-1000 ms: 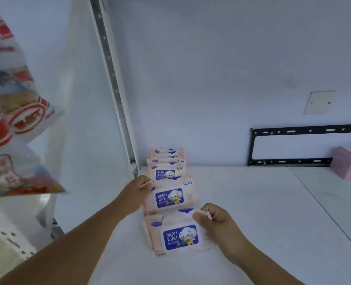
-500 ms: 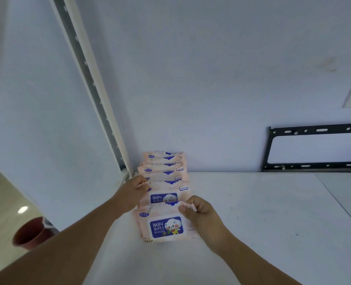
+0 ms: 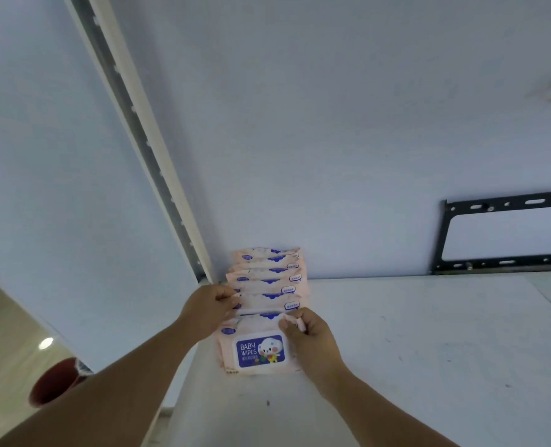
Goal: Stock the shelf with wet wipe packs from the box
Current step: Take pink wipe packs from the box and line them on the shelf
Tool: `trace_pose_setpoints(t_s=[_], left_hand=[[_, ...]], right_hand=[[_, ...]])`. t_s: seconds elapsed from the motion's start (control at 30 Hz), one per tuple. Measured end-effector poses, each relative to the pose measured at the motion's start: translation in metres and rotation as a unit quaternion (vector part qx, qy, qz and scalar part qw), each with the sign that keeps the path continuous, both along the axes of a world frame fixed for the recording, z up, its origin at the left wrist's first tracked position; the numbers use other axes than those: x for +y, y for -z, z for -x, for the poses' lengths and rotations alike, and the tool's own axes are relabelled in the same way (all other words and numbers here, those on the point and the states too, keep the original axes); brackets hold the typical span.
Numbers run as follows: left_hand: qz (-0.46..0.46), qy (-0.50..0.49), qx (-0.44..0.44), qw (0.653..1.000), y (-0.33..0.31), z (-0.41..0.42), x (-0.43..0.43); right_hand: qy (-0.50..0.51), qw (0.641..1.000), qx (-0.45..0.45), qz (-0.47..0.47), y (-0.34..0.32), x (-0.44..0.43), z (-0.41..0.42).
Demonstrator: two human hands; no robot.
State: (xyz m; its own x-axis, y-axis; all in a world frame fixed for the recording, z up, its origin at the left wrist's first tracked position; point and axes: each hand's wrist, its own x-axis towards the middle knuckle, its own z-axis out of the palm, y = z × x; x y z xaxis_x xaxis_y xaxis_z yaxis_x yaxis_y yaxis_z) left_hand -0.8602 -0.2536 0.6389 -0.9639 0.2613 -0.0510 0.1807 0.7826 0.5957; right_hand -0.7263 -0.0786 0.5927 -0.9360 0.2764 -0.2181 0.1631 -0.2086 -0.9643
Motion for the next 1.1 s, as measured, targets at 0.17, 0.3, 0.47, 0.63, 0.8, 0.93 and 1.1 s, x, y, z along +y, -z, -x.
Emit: trace_pose_setpoints(t_s=[0.17,0.3,0.47,0.63,0.8,0.93,1.1], left_hand=[[0.018,-0.007,-0.004,1.0,0.0,0.002,0.0],[0.028,-0.016,-0.002,0.999,-0.003,0.0,0.0],[0.04,-0.015,0.012,0.999,-0.008,-0.011,0.002],[0.083,-0.019,0.063,0.994,-0.013,-0.026,-0.002],[0.074,0.012,0.06,0.995,-0.022,-0.051,-0.003],[0.038,0.048,0.038,0.997,-0.024,-0.081,-0.002],[0.024,0.1,0.026,0.994,-0.026,-0.126,0.004]], right_hand=[[0.025,0.998,-0.029,-0.052,-0.001,-0.005,0.002],[0.005,0.992,-0.042,-0.116,0.003,0.001,0.005],[-0.009,0.984,-0.052,-0.17,0.002,0.012,0.002],[-0.006,0.977,-0.062,-0.205,-0.008,0.02,-0.011],[0.012,0.959,-0.075,-0.272,-0.015,0.032,-0.032],[0.006,0.955,-0.076,-0.286,-0.018,0.044,-0.054],[-0.002,0.956,-0.056,-0.29,-0.02,0.052,-0.096]])
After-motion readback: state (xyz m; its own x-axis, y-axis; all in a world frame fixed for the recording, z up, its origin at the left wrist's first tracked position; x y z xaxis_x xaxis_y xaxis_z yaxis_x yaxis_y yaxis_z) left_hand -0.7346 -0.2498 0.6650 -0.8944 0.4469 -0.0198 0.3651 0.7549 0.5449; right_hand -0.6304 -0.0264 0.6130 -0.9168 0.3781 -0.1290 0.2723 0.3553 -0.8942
